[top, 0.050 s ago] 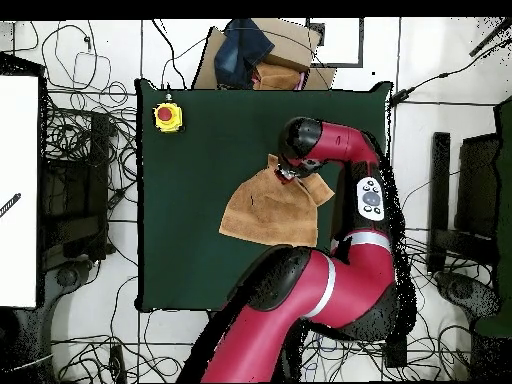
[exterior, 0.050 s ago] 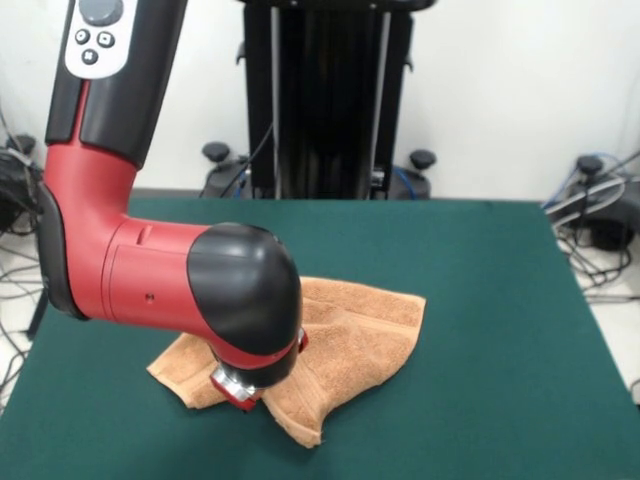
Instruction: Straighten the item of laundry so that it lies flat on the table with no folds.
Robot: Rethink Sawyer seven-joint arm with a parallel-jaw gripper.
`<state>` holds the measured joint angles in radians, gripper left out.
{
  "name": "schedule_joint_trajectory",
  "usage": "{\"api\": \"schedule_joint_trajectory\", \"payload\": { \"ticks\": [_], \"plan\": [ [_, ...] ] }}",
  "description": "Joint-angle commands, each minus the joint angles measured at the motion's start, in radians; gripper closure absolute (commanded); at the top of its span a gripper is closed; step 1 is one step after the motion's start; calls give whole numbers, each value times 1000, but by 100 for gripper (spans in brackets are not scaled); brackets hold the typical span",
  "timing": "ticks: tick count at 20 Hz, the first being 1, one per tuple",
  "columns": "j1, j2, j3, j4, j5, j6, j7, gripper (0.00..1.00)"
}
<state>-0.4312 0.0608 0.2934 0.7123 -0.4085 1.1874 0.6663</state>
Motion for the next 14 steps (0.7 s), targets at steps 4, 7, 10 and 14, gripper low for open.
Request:
{"api": "schedule_joint_trajectory", "payload": {
  "ticks": [4, 7, 10, 14],
  "plan": [
    [11, -5, -31, 125, 31, -66, 265, 0],
    [13, -6, -40, 128, 29, -52, 258, 0],
    [14, -7, -44, 130, 27, -50, 256, 0],
    [16, -9, -47, 137, 28, -54, 255, 100]
  ]
}}
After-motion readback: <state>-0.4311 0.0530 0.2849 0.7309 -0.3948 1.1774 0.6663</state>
